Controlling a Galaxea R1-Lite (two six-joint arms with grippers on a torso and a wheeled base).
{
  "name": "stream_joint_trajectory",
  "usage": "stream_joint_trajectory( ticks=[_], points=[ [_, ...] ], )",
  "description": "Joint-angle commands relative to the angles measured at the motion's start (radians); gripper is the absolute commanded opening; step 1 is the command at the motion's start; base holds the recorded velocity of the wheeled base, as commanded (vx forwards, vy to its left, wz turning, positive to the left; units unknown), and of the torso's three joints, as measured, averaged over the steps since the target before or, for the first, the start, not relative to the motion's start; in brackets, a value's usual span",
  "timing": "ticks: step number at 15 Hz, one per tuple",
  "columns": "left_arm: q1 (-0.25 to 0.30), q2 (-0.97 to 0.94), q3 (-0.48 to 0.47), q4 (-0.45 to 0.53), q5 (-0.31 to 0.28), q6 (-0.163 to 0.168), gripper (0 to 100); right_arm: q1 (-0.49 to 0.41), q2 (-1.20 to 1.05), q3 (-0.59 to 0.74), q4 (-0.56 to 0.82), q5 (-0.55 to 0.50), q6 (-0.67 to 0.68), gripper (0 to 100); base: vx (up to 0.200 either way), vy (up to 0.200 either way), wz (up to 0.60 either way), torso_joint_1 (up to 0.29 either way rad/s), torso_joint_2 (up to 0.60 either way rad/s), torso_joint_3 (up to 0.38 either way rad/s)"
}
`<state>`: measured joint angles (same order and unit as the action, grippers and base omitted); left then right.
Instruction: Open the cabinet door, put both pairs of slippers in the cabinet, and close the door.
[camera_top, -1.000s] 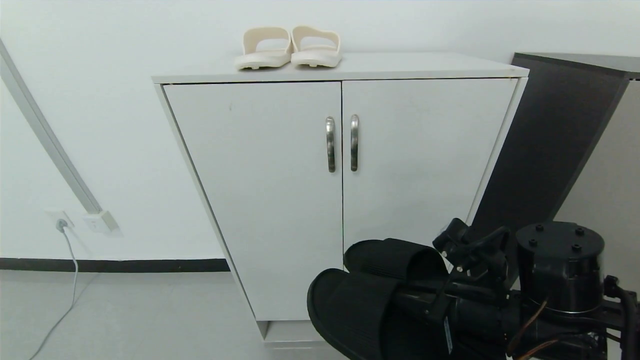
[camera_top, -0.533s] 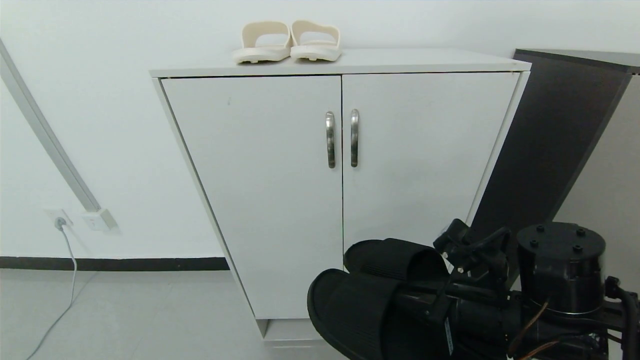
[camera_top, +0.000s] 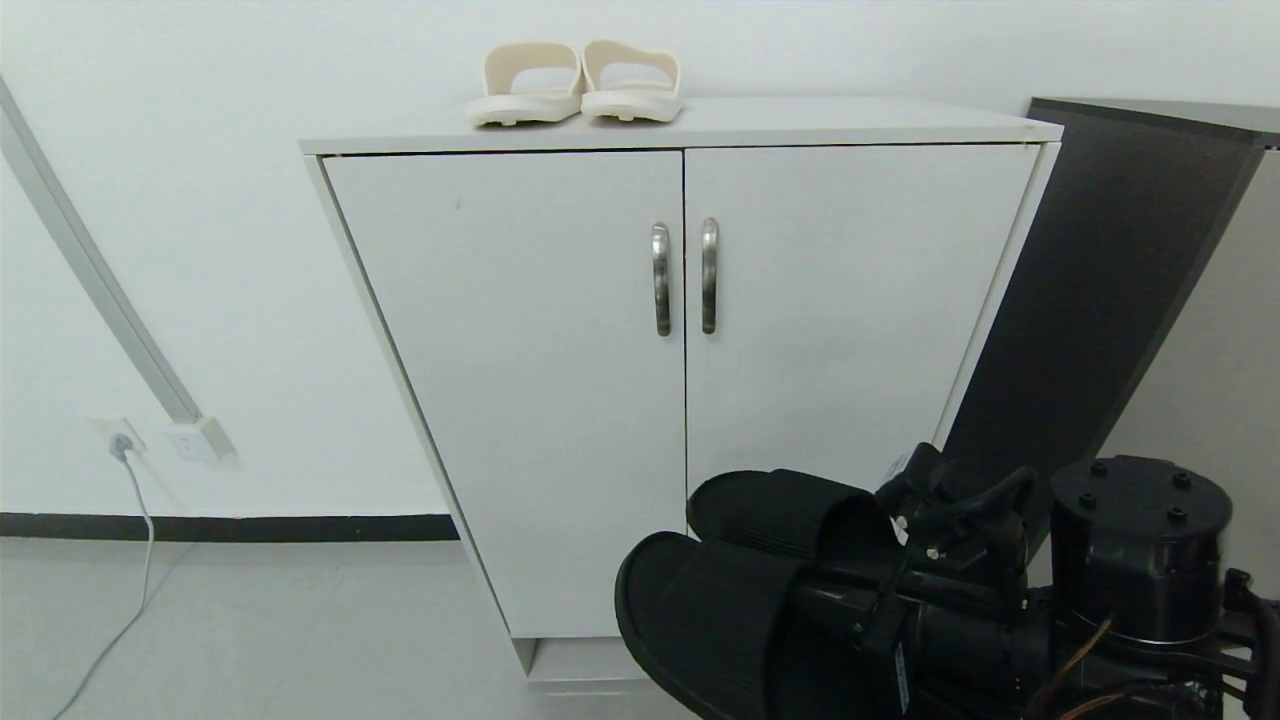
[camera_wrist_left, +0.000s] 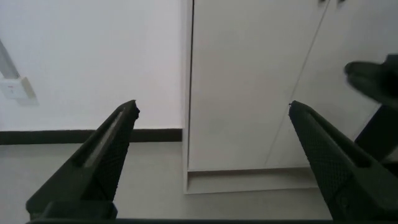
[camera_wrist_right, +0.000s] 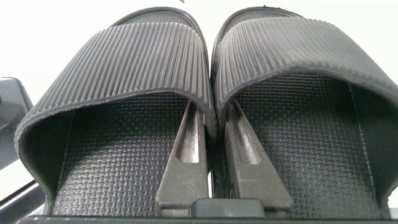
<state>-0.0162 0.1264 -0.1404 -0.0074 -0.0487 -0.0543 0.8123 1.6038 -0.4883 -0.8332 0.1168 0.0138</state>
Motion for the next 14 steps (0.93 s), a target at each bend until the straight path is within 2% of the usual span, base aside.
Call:
stream_joint_trajectory(
  ticks=[1, 2, 3, 4, 5, 8, 11, 12, 13, 14],
  points=[
    [-0.042, 0.351, -0.154, -0.114, -0.108, -0.061, 100, 0.001, 0.004, 0.002, -0.001, 0.0, 0.0, 0, 0.0, 0.0, 0.0, 0.0, 0.0, 0.0],
    [-0.061, 0.417, -0.149, -0.184, -0.134, -0.061, 100, 0.001, 0.004, 0.002, -0.001, 0.0, 0.0, 0, 0.0, 0.0, 0.0, 0.0, 0.0, 0.0],
    [-0.087, 0.547, -0.149, -0.338, -0.171, -0.061, 100, 0.001, 0.002, 0.004, 0.0, -0.002, 0.0, 0, 0.0, 0.0, 0.0, 0.0, 0.0, 0.0],
    [-0.107, 0.636, -0.156, -0.431, -0.2, -0.059, 100, 0.001, 0.002, 0.002, 0.0, -0.003, 0.0, 0, 0.0, 0.0, 0.0, 0.0, 0.0, 0.0],
    [-0.137, 0.699, -0.177, -0.485, -0.217, -0.059, 100, 0.001, 0.002, 0.002, 0.0, -0.005, 0.0, 0, 0.0, 0.0, 0.0, 0.0, 0.0, 0.0],
    [-0.274, 0.831, -0.294, -0.496, -0.194, -0.059, 100, 0.002, 0.005, -0.006, 0.0, -0.003, 0.0, 0, 0.0, 0.0, 0.0, 0.0, 0.0, 0.0],
    [-0.4, 0.944, -0.401, -0.499, -0.178, -0.075, 100, 0.002, 0.007, -0.004, 0.002, -0.003, 0.0, 0, 0.0, 0.0, 0.0, 0.0, 0.0, 0.0],
    [-0.4, 0.944, -0.401, -0.499, -0.178, -0.075, 100, 0.002, 0.007, -0.004, 0.002, -0.003, 0.0, 0, 0.0, 0.0, 0.0, 0.0, 0.0, 0.0],
    [-0.502, 1.024, -0.478, -0.5, -0.122, -0.081, 100, 0.001, 0.007, 0.0, 0.003, -0.003, 0.0, 0, 0.0, 0.0, 0.0, 0.0, 0.0, 0.0],
    [-0.545, 1.072, -0.518, -0.514, -0.089, -0.085, 100, 0.001, 0.007, -0.004, 0.003, -0.003, 0.0, 0, 0.0, 0.0, 0.0, 0.0, 0.0, 0.0]
  ],
)
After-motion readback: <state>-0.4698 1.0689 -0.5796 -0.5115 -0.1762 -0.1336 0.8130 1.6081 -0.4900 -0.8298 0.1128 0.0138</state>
